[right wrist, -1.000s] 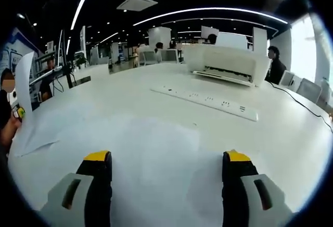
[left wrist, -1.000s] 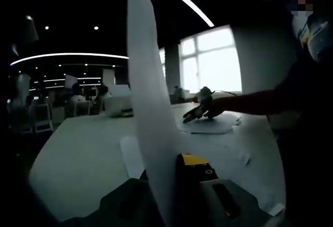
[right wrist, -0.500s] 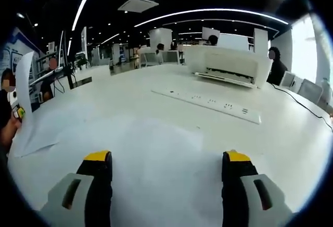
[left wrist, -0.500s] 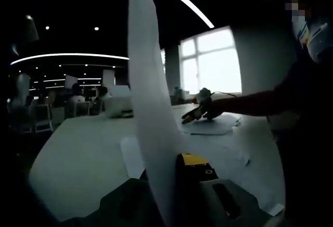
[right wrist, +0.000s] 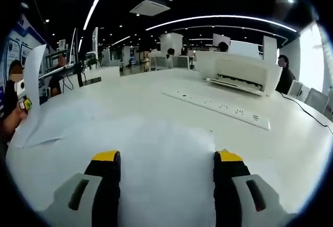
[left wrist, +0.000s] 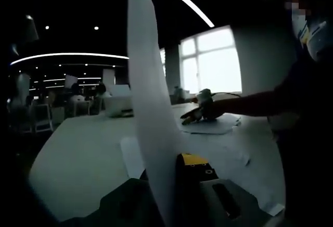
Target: Organize the stack of printing papers by aligning and flattening the scattered papers on the table
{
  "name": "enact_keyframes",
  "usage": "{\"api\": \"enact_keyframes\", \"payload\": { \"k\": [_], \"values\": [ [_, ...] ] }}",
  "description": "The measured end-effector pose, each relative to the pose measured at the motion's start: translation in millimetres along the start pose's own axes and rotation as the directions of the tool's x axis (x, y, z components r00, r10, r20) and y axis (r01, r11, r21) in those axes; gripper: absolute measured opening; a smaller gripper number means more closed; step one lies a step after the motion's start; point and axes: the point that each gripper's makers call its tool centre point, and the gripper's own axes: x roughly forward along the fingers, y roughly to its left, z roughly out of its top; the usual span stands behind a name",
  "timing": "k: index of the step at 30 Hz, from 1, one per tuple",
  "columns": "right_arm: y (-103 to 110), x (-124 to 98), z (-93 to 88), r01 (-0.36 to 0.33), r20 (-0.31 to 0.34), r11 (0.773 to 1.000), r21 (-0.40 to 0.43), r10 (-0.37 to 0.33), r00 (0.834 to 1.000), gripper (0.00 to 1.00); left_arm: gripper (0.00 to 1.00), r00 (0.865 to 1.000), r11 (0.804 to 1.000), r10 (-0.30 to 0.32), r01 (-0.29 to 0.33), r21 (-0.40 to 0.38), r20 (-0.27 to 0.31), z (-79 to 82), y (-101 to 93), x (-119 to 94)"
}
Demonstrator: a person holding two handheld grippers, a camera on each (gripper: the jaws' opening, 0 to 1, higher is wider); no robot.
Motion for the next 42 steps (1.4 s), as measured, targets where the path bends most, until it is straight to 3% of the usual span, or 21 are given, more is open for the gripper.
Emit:
{"api": "enact_keyframes", "payload": {
  "k": [2, 8, 12, 16, 22, 32, 42],
  "values": [
    [-6, 2, 1.2, -0.002, 0.001, 1.000, 0.002, 0.002, 1.000, 0.64, 0.06, 1.000, 1.000, -0.002, 0.002, 0.001, -0.001, -0.4, 0.0, 0],
    [7, 8, -4.1, -0.041, -0.012, 0.999, -0.008, 0.041, 0.999, 0.38, 0.06, 1.000, 1.000, -0.002, 0.002, 0.001, -0.001, -0.6, 0.0, 0],
    [4, 11, -6.4, -0.029, -0.026, 0.999, -0.018, 0.029, 0.999, 0.30, 0.06, 1.000, 1.000, 0.000, 0.000, 0.003, -0.003, -0.9, 0.0, 0],
    [6, 10, -7.7, -0.035, -0.041, 0.998, -0.058, 0.032, 0.999, 0.14, 0.06, 1.000, 1.000, 0.001, -0.001, 0.003, 0.001, -0.2, 0.1, 0],
    [11, 0, 5.8, -0.006, -0.009, 0.997, -0.073, 0.006, 1.000, 0.10, 0.06, 1.000, 1.000, -0.003, 0.003, 0.006, 0.003, -0.1, -0.8, -1],
    [29, -34, 60.8, 0.043, 0.161, 0.991, -0.126, -0.022, 0.987, 0.09, 0.06, 1.000, 1.000, -0.011, 0.010, 0.013, 0.005, 0.3, -3.0, -1],
    [41, -69, 98.3, 0.072, 0.237, 0.986, -0.150, -0.035, 0.971, 0.09, 0.06, 1.000, 1.000, -0.016, 0.016, 0.016, 0.004, 0.2, -4.1, 0]
  ]
}}
